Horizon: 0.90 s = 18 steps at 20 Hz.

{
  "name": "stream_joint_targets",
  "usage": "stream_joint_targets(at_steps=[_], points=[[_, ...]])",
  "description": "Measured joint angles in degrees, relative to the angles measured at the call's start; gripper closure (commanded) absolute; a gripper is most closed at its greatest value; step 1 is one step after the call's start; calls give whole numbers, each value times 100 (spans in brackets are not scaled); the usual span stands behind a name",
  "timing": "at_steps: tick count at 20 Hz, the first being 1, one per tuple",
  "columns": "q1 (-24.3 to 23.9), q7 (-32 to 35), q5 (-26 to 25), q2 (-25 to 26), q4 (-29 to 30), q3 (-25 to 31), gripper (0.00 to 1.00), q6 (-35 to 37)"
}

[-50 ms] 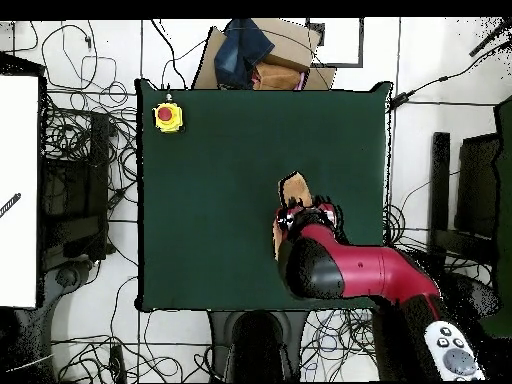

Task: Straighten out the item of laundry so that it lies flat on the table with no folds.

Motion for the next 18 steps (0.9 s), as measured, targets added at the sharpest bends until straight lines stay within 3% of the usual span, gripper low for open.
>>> stream_joint_targets(at_steps=[18], points=[[405,0,-172,965,-413,-664,0,-990]])
